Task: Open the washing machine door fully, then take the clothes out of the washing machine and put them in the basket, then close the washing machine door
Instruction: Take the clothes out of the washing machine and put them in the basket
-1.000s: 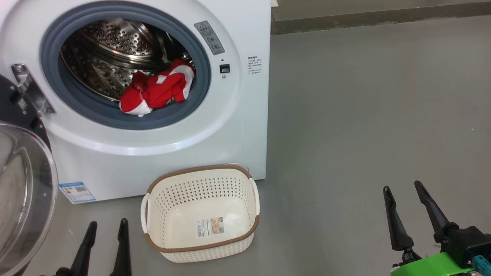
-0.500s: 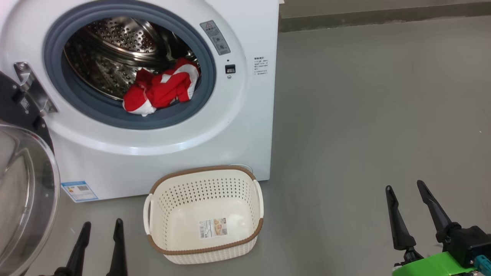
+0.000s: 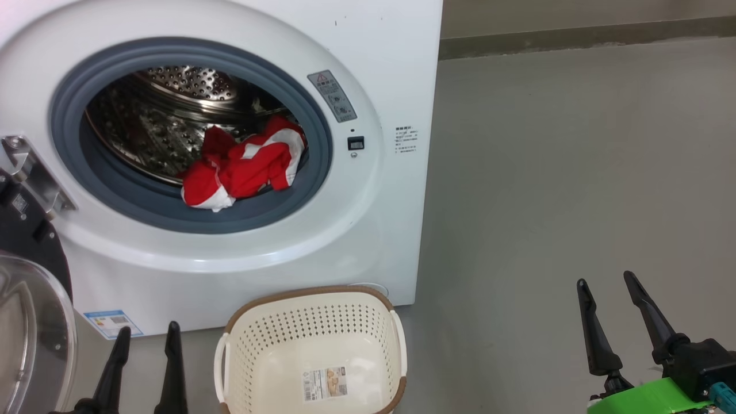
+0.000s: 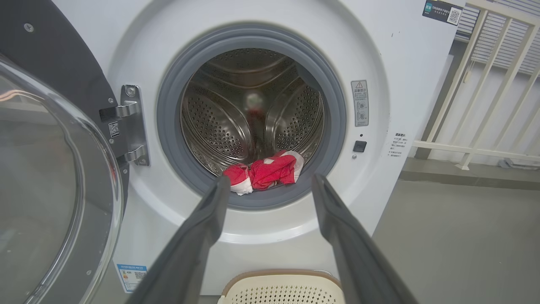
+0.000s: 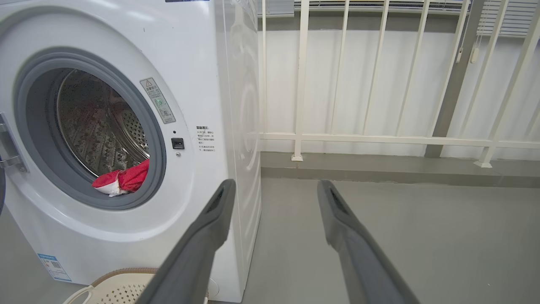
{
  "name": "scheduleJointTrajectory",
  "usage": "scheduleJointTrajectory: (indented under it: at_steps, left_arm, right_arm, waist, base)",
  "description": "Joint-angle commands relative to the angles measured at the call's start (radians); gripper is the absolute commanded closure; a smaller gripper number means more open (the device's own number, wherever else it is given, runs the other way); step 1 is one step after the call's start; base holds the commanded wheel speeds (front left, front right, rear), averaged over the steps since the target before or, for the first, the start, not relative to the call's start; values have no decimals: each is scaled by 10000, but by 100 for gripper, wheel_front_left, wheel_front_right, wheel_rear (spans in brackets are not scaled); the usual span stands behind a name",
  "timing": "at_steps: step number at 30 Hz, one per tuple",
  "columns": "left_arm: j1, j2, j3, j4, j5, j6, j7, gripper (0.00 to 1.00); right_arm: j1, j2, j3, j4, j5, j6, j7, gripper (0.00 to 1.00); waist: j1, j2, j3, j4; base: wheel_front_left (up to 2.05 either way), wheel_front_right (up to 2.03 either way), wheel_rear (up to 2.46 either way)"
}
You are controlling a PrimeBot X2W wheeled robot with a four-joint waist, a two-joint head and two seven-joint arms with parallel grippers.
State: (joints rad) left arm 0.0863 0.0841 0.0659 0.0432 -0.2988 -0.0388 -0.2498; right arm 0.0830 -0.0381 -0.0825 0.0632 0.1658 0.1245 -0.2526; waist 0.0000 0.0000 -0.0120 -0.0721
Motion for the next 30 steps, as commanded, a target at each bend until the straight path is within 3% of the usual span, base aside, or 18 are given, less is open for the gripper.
scheduleJointTrajectory:
  at_steps: [1,30]
  left_arm:
    - [-280,99,327,-289,58,3,-119,0]
    - [-597,-119,259,48,-186,22,-120,0]
  right_arm:
    - [-360,-121,235,-236,-60,62,-91,0]
    - [-248,-121,522,-136,-52,62,-91,0]
  waist:
    - [0,0,2,6]
    - [0,0,108,225]
  base:
    - [91,-91,0]
    - [9,-9,0]
